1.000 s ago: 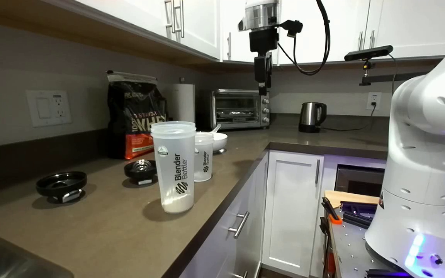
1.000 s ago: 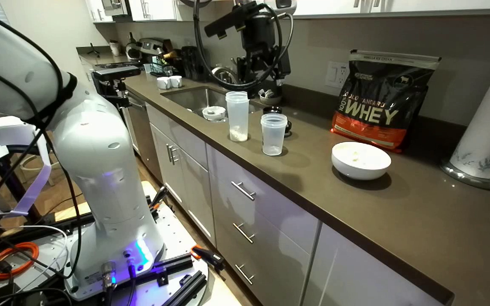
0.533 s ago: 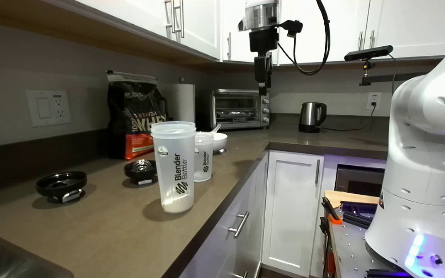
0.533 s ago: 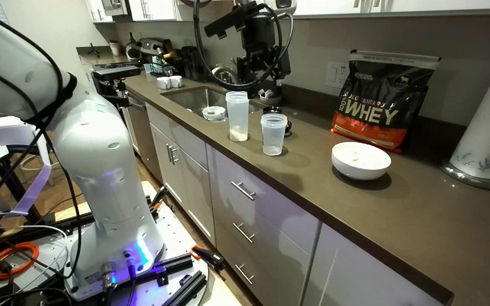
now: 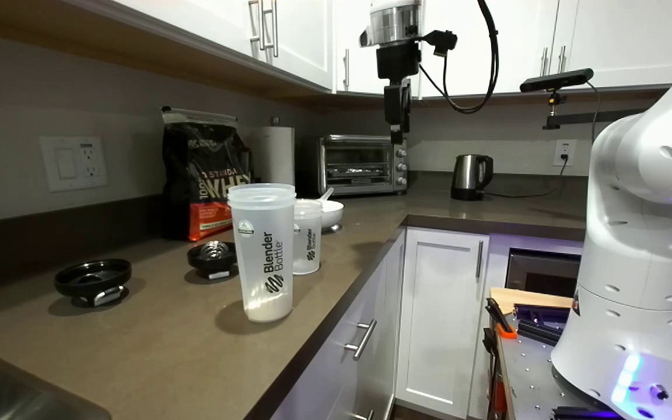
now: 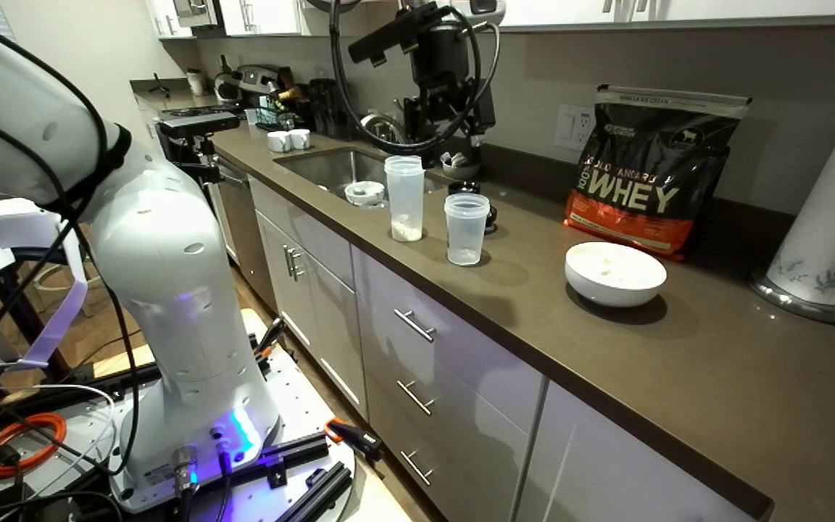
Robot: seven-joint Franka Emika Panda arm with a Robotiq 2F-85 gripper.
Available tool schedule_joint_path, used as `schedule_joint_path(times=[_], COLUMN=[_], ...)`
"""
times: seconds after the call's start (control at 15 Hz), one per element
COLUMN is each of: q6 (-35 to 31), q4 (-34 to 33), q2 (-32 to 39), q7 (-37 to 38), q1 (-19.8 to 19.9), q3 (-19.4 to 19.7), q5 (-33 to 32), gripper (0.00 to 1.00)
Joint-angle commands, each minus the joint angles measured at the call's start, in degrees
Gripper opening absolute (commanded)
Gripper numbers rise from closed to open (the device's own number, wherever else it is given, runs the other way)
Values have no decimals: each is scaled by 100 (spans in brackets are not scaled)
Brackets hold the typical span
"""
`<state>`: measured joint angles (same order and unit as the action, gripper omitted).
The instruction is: Take the silver object from the black lid and place it in the clear cup at the right
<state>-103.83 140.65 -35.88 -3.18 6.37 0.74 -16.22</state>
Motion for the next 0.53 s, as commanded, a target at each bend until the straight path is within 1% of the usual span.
schedule_joint_path(times=[0.0, 0.27, 0.33, 0.47], q6=[29, -36, 11, 9], q4=[-15, -109, -17, -21], q2=[3, 128, 6, 17], q7=[41, -82, 30, 27], q1=[-95, -150, -142, -152], q3=[73, 130, 112, 121], q5=[-41, -60, -29, -26], gripper=[100, 100, 100, 100])
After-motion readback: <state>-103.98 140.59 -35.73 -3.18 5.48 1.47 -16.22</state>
